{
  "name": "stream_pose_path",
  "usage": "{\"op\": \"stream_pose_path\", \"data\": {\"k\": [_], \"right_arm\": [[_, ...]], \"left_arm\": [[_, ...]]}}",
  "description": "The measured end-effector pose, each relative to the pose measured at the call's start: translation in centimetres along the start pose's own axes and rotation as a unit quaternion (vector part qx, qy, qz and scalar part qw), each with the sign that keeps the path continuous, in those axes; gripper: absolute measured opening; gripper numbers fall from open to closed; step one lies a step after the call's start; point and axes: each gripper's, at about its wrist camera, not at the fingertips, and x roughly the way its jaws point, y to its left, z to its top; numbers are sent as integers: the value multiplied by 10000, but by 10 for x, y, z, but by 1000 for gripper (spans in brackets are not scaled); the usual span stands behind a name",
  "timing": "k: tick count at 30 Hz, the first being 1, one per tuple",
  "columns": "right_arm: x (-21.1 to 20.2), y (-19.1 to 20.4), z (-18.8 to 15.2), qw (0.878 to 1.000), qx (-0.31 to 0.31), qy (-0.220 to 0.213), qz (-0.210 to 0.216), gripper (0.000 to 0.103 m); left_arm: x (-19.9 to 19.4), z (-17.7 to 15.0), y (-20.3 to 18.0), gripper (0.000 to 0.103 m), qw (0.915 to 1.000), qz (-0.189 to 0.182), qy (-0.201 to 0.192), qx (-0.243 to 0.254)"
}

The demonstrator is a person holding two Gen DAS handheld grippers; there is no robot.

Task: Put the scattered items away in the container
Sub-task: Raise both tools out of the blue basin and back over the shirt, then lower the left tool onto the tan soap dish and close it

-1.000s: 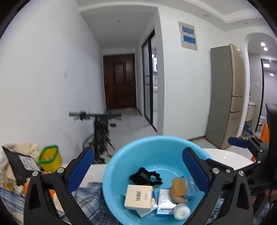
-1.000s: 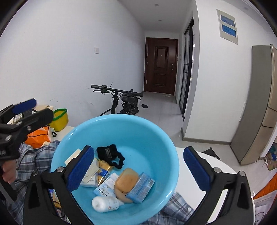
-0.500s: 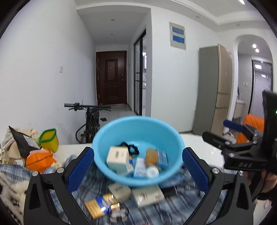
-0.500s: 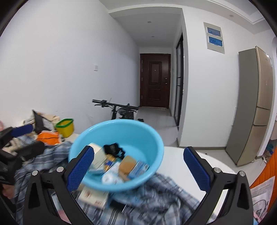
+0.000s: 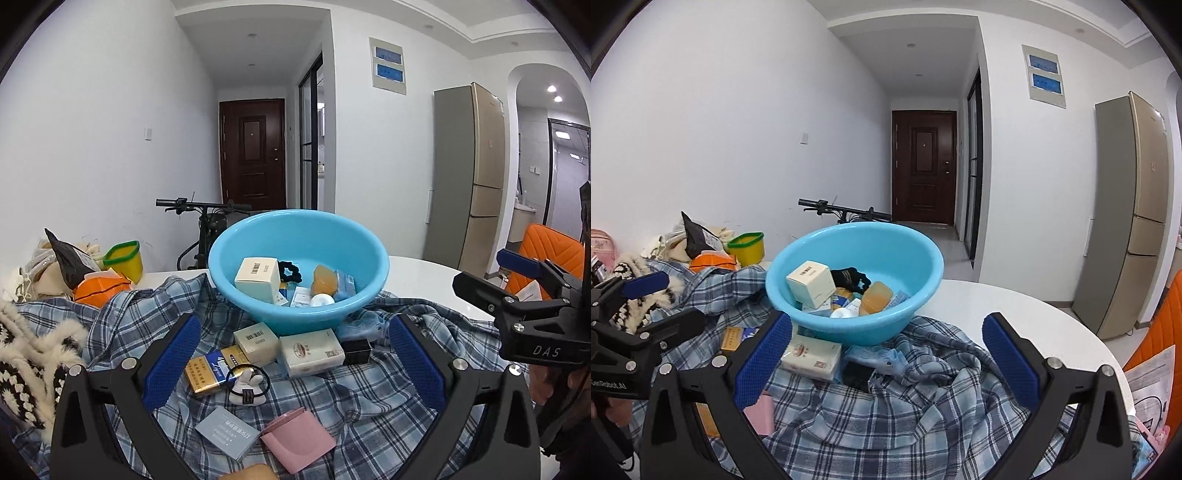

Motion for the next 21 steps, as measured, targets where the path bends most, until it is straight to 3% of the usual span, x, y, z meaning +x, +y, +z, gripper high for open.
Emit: {"op": "stream_pose_path", "data": {"k": [4,7,11,15,21], "right_arm": [[5,-3,-10,9998,102,186,37,103],[13,-2,-21,9986,130,484,161,103],[40,0,-39,9854,30,1608,554,103],[56,1,-63,9675,-43,2430,691,103],[58,-1,-91,9617,210,2626,753,103]], "left_arm": [[4,-7,3,103,9999,-17,142,-45],[15,-15,2,103,9987,43,499,62],[38,-30,9,103,9921,96,1246,-55],[53,-60,21,103,9810,6,1931,-211],[54,-95,31,103,9738,52,2255,-281]]}}
